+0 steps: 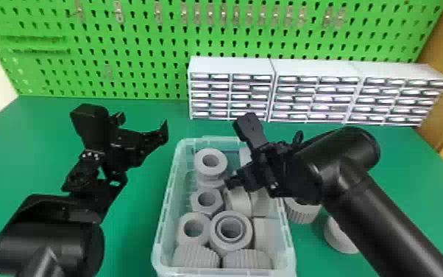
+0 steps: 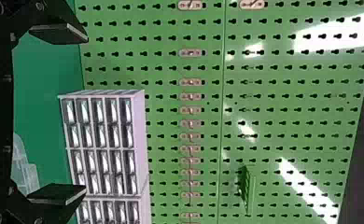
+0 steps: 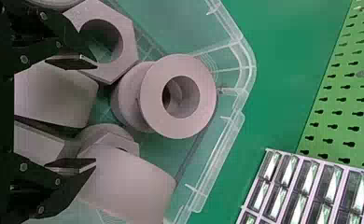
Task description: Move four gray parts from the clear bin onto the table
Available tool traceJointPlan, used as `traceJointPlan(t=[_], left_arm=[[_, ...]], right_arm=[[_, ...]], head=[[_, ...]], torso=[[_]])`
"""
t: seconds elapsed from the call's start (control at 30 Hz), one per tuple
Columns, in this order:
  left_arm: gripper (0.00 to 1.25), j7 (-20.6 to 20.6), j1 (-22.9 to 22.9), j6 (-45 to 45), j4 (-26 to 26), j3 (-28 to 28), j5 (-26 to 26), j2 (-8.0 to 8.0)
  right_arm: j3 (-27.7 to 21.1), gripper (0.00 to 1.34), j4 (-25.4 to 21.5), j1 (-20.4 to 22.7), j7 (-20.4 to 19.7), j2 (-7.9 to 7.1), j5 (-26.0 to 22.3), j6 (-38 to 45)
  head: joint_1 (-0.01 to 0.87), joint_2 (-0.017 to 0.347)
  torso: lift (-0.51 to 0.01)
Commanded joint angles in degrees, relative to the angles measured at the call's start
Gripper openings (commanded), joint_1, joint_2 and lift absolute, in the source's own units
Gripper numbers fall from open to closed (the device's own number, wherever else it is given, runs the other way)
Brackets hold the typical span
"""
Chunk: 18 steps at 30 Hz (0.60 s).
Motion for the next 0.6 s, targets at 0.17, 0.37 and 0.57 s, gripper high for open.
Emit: traceJointPlan(t=[0.17, 0.37, 0.57], left_arm=[[1.10, 0.0, 0.0, 0.1, 0.0, -0.1, 0.0, 0.00], [1.10, 0.0, 0.0, 0.1, 0.0, -0.1, 0.0, 0.00], [1.10, 0.0, 0.0, 0.1, 0.0, 0.0, 0.1, 0.00]], right_arm=[[0.0, 0.83, 0.0, 0.0, -0.1, 0.00, -0.2, 0.0], [0.0, 0.83, 0.0, 0.0, -0.1, 0.09, -0.2, 0.0], [0.2, 0.83, 0.0, 0.1, -0.2, 0.00, -0.2, 0.2]], head=[[0.686, 0.026], [0.686, 0.026], [0.686, 0.026]], torso=[[-0.050], [-0.050], [-0.050]])
